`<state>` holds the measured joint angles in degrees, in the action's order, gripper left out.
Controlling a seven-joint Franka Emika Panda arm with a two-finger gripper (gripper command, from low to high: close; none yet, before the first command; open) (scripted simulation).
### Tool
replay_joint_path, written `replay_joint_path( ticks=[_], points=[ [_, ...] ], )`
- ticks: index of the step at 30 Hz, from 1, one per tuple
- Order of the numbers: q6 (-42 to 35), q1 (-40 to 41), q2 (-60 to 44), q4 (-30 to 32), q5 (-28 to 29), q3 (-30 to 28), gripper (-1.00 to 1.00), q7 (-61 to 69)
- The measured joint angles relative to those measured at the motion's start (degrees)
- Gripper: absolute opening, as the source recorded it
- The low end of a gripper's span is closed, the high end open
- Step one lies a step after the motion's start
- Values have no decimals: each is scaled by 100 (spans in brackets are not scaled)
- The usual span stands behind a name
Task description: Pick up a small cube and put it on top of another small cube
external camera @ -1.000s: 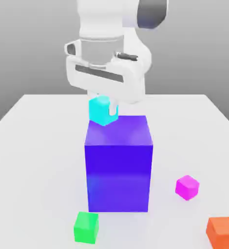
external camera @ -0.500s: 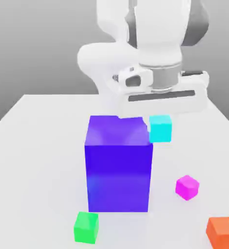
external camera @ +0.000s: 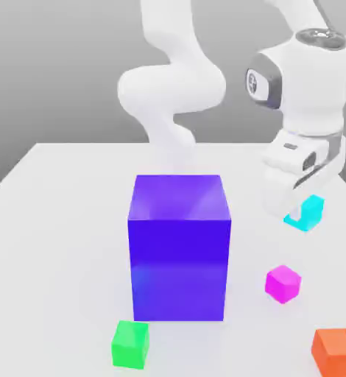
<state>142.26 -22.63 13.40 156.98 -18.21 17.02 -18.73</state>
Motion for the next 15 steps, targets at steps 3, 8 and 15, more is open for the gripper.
replay_joint_path(
  ticks=[3, 8, 15],
  points=[
    [219, -254, -183, 42, -16, 158, -100, 467],
    [599, -646, -485, 118, 39, 434, -100, 1189],
    [1158, -1137, -900, 235, 364, 836, -100, 2029]
  ],
)
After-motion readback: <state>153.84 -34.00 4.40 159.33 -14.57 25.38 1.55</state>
